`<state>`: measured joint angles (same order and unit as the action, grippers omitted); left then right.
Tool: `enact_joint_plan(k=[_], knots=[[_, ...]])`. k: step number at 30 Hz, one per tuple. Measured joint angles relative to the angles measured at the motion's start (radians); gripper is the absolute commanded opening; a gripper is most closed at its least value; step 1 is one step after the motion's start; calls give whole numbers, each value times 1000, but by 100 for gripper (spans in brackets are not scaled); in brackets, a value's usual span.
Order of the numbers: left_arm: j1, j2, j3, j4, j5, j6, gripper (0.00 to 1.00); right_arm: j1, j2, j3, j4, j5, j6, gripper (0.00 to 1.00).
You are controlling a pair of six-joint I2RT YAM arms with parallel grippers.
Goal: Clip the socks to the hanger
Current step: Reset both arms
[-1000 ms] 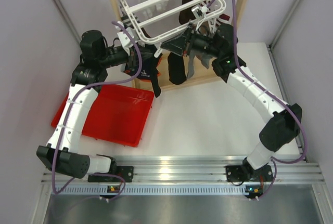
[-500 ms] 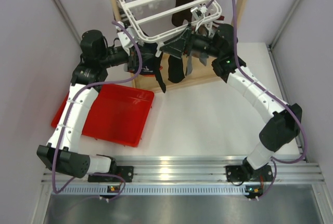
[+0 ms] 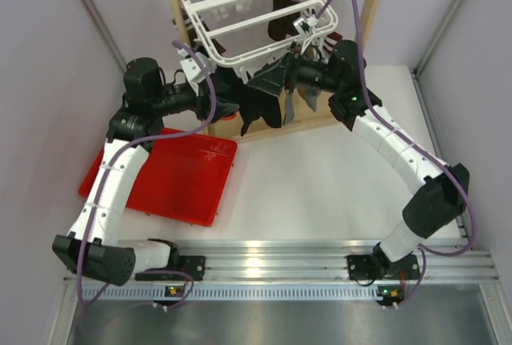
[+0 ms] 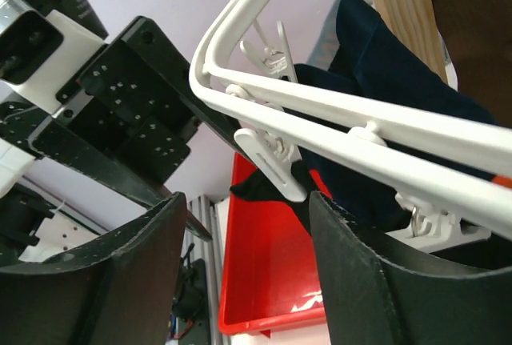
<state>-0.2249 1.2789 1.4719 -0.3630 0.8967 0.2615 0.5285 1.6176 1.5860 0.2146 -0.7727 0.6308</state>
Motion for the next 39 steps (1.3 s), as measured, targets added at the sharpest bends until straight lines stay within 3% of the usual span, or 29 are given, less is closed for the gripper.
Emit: enact_joint_plan(k=[3, 4, 5, 12, 20, 28, 34, 39], knots=[[0, -45, -30, -49, -13, -3, 69, -2, -39, -37, -38, 17, -41, 72], [0, -63, -43, -64, -20, -3, 79, -2, -60, -52, -49, 24, -63, 78], [0, -83, -59, -80, -26, -4, 98, -2, -79, -66, -56, 31, -80, 80], [0, -182, -105, -216, -145, -46, 98, -3, -258, -193, -130, 50, -206, 100], [3, -181, -109, -397, -387, -132, 98, -3, -510, -460, -270, 89, -311, 100], [80, -162, -129, -540, -479, -208, 98, -14, -792, -626, -454, 272, -403, 100], [129, -198, -175, -588, -602, -234, 98, -164, -919, -682, -573, 434, -414, 100], [171, -278, -217, -600, -715, -238, 98, -277, -1012, -697, -649, 481, -430, 100]])
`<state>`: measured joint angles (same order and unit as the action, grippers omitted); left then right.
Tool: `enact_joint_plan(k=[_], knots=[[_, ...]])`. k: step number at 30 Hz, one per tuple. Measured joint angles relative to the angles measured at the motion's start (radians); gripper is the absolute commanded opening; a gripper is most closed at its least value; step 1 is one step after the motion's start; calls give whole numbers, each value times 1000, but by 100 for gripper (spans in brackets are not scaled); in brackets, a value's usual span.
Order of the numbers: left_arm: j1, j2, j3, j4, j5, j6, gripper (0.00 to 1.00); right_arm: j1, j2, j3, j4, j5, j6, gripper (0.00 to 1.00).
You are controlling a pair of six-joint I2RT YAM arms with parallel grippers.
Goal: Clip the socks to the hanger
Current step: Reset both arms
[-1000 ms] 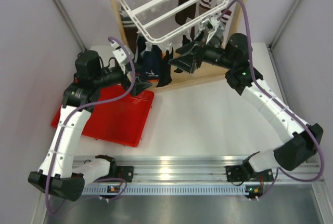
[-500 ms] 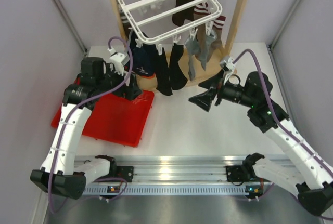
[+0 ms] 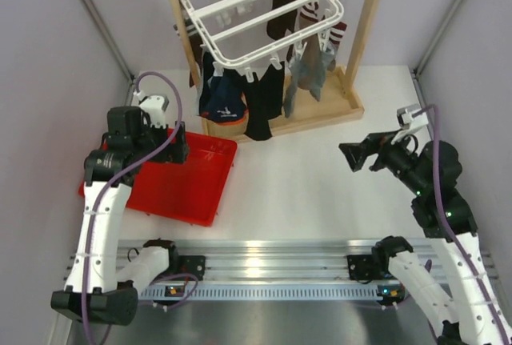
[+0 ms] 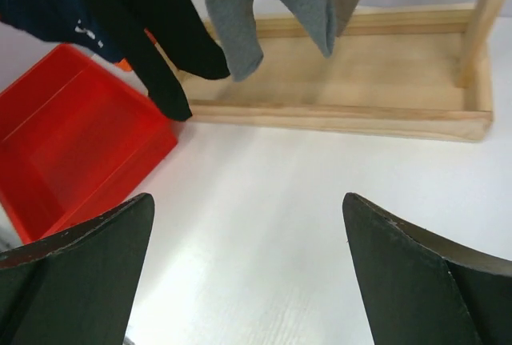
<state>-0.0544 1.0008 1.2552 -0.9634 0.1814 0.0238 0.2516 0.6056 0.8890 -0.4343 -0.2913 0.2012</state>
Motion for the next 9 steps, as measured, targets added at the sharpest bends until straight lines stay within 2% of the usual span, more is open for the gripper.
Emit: enact_joint_plan(k=[4, 9], knots=[[6, -47, -5, -2, -76, 4, 98, -81, -63, 0, -24, 3, 0, 100], [12, -102, -29, -3, -109, 1, 98, -117, -95, 0, -35, -16, 0, 100]])
